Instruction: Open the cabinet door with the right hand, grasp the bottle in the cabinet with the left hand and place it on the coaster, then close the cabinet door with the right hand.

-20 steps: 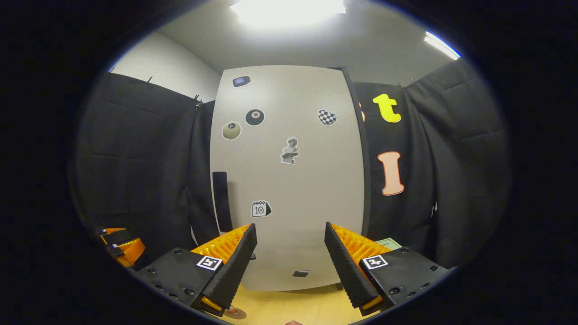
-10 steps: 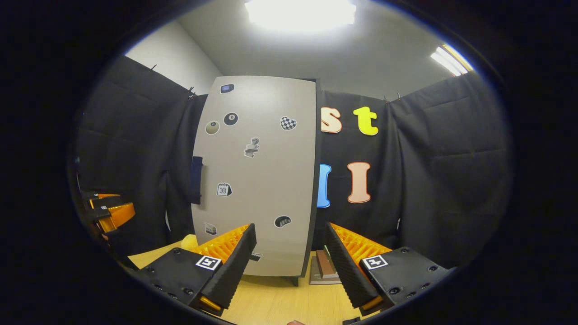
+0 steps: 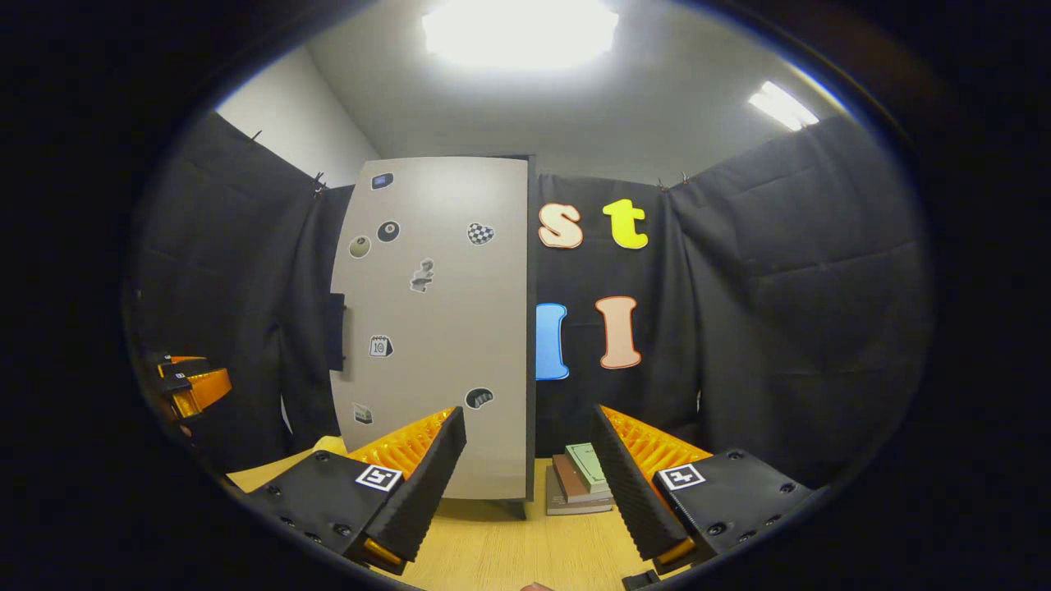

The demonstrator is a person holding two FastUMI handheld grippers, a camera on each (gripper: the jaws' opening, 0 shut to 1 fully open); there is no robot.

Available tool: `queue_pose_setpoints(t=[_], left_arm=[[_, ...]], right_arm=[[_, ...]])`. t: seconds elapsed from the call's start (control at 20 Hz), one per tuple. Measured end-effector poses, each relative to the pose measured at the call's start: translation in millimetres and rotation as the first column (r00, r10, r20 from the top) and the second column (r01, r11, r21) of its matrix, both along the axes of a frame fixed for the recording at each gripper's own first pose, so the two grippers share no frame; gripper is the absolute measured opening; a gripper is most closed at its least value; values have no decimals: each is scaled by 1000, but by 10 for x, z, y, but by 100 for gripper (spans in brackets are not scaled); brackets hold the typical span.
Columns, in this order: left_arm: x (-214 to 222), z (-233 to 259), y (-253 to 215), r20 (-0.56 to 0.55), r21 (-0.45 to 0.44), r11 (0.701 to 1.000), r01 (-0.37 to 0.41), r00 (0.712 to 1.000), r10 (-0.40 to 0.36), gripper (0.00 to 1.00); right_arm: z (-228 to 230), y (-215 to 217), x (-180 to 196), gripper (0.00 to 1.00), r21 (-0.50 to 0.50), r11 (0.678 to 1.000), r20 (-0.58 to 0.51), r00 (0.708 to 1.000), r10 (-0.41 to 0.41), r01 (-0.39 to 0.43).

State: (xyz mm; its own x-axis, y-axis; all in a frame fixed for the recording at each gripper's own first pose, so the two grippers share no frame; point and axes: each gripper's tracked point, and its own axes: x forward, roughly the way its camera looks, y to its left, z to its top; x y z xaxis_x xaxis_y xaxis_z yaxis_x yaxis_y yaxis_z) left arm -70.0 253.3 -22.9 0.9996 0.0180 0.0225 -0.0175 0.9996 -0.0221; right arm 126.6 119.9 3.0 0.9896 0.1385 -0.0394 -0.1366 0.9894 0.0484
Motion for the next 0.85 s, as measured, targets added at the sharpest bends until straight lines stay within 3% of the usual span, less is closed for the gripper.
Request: queue_pose_setpoints(t=[0.8,0.85], left_arm=[[109,-93,77,-10,-5,1000,-11,1000,11,77],[107,-100,79,-8,-4,1000,-10,1000,10,77]], right_arm=[[62,47,15,97,-3,1000,25,1000,-12,13],[73,72,7,93,-4,1000,27,1000,-11,11]])
